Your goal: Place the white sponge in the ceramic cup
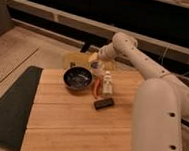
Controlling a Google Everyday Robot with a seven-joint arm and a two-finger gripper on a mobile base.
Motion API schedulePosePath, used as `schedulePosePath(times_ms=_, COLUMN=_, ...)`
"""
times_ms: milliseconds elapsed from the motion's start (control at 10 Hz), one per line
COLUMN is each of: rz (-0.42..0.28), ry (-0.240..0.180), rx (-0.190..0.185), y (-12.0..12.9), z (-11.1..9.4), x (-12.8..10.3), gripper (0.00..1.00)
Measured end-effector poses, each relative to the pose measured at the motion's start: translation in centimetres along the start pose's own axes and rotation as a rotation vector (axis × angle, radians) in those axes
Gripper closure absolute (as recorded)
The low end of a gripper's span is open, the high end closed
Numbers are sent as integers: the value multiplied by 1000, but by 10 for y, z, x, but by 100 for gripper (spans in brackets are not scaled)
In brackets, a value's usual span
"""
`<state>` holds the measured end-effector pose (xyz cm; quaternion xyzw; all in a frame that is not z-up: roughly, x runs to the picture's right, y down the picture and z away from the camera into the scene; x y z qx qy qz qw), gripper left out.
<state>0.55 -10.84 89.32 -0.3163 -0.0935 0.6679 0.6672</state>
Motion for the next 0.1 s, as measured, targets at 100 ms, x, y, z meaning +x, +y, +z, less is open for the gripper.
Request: schedulePosePath(times_ms=100, rz=-9, ry=2, rx=4, y=1, z=-1, x=0, gripper=31)
